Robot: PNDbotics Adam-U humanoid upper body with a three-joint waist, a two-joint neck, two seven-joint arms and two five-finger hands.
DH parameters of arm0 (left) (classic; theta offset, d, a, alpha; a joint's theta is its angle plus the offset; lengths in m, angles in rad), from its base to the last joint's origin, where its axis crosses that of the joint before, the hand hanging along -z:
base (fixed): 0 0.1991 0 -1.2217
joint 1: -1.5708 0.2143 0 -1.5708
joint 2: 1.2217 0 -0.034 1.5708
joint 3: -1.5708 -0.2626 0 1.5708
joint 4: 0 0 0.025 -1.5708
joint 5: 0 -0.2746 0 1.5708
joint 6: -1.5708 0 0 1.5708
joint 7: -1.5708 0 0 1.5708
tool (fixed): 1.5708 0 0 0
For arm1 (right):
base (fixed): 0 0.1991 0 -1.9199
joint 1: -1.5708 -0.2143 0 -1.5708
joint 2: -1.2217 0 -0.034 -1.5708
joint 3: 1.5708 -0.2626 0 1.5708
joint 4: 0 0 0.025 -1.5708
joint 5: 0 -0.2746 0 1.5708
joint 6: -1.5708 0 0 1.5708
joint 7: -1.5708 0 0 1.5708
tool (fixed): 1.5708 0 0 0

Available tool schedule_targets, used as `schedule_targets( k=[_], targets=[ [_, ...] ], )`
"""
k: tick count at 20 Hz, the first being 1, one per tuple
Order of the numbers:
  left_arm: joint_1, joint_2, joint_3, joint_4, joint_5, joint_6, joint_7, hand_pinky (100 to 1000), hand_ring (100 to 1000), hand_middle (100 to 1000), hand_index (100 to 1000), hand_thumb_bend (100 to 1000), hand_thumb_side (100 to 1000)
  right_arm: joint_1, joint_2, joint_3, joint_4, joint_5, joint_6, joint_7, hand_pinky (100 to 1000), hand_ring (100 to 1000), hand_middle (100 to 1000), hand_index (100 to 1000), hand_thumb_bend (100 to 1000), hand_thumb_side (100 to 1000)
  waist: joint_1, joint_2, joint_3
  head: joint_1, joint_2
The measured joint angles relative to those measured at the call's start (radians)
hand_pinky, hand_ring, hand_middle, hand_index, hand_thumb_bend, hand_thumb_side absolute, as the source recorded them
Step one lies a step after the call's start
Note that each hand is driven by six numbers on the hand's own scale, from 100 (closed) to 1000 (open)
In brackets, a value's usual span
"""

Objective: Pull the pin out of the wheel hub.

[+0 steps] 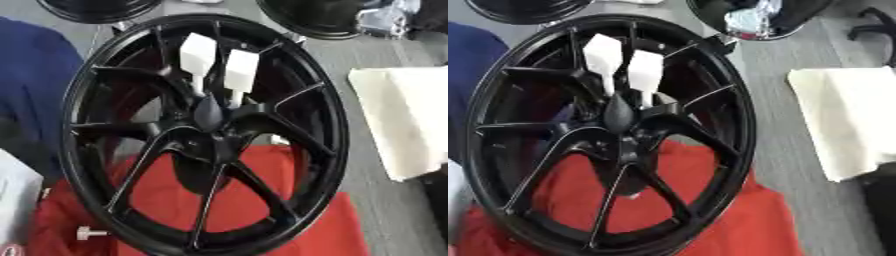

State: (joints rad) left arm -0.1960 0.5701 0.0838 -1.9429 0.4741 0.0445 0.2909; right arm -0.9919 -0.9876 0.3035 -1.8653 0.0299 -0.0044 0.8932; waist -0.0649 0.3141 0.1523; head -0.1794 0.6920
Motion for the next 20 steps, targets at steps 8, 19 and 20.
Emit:
schedule_targets(
  k=[8, 19, 20],
  targets=[
    [0.001, 0.0, -0.001, 0.0, 0.0, 0.005, -0.005, 813, 778, 739, 749, 197, 733, -0.078, 0.074, 0.08, 0.084, 0.062, -0.012, 0.013, 839, 832, 773, 808, 100, 511, -0.008, -0.007, 0.014, -0.001, 0.001],
    [0.004, 0.001, -0.007, 0.003, 0.0, 0.008, -0.012, 814, 778, 740, 747, 193, 737, -0.054, 0.058, 0.183, 0.083, 0.027, 0.257, -0.2, 838, 864, 799, 825, 100, 612, -0.018, -0.021, 0.011, 0.025, 0.01],
    [0.004, 0.001, -0.007, 0.003, 0.0, 0.009, -0.013, 814, 778, 740, 747, 193, 737, -0.051, 0.053, 0.189, 0.068, 0.01, 0.293, -0.224, 840, 868, 802, 828, 100, 612, -0.018, -0.021, 0.01, 0.027, 0.01]
  ],
)
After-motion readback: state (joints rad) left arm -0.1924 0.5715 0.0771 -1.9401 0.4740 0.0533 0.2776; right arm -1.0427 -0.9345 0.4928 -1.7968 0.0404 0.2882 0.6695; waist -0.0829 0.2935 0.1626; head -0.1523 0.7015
